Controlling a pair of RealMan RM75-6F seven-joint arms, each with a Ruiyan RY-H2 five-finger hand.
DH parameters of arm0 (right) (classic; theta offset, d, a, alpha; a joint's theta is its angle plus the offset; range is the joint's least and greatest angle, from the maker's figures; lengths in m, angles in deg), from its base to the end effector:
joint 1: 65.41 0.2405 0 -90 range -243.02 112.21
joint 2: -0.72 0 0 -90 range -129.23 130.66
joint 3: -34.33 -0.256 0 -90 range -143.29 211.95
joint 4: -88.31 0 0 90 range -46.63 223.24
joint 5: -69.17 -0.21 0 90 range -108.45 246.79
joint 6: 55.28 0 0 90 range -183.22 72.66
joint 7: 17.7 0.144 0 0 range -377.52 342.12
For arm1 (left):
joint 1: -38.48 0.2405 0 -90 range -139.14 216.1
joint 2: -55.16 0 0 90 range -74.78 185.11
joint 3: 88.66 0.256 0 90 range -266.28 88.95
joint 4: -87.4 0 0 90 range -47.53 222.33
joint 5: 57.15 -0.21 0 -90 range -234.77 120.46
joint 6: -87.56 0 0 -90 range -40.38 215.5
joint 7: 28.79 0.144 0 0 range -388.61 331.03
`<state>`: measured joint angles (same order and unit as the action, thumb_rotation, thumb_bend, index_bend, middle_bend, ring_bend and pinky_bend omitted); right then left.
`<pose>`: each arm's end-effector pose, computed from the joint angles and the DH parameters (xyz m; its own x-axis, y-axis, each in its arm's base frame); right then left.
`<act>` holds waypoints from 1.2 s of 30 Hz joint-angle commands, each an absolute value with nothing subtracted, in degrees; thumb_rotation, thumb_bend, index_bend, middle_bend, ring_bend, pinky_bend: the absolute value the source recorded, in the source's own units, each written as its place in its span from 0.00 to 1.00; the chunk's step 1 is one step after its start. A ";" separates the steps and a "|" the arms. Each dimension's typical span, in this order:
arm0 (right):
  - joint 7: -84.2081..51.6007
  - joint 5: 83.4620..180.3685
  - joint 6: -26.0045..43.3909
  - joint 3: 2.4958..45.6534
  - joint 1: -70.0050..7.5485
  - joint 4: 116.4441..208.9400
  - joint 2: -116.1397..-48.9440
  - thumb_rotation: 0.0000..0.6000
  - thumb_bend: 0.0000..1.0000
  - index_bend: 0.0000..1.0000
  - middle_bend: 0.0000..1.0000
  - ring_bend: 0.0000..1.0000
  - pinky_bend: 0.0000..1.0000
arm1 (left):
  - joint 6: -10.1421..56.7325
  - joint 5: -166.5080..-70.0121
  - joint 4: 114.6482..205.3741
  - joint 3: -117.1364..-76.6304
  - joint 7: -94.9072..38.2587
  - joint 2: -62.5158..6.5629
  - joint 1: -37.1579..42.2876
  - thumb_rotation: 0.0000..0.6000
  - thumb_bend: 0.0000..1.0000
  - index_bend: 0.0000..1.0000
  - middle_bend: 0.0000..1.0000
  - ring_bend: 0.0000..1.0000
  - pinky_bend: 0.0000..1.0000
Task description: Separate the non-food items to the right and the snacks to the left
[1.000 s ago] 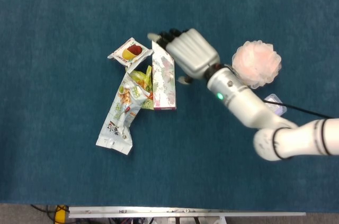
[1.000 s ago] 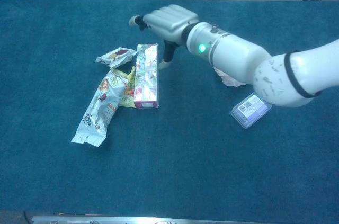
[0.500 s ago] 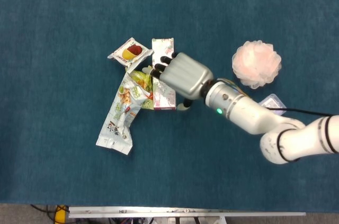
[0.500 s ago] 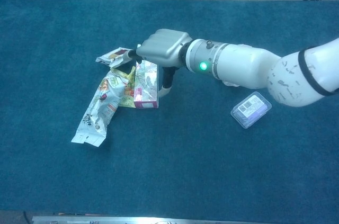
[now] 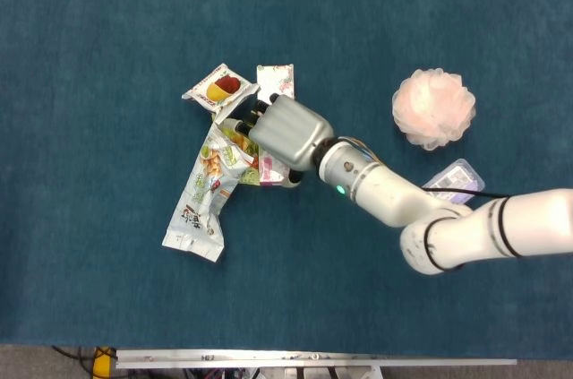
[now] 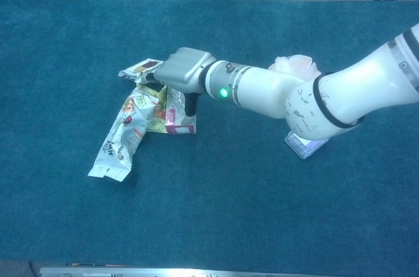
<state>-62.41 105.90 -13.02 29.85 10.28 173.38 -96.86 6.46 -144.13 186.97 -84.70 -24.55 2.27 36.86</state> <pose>0.0009 -0.3278 -0.1077 0.8046 -0.2380 0.5439 -0.5032 -0.7596 0.4120 -0.3201 0.1349 0.1851 0.5120 0.2111 0.8327 0.8489 0.0235 -0.5280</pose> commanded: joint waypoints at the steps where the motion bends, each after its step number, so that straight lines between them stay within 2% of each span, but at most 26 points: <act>1: -62.35 104.78 -13.12 30.12 11.02 171.50 -98.20 0.81 0.00 0.04 0.27 0.18 0.29 | 6.42 -144.14 186.88 -84.66 -24.62 2.23 36.92 1.00 0.23 0.00 0.01 0.00 0.03; 12: -62.65 103.46 -12.73 32.60 11.27 171.64 -96.80 0.81 0.00 0.03 0.27 0.18 0.29 | 6.39 -144.33 186.69 -84.73 -24.83 2.15 36.91 1.00 0.23 0.00 0.01 0.00 0.03; 36: -56.32 113.09 -7.91 41.77 1.56 188.82 -78.03 0.81 0.00 0.03 0.27 0.18 0.29 | 7.45 -145.08 188.12 -84.69 -23.12 1.49 36.06 1.00 0.23 0.00 0.01 0.00 0.03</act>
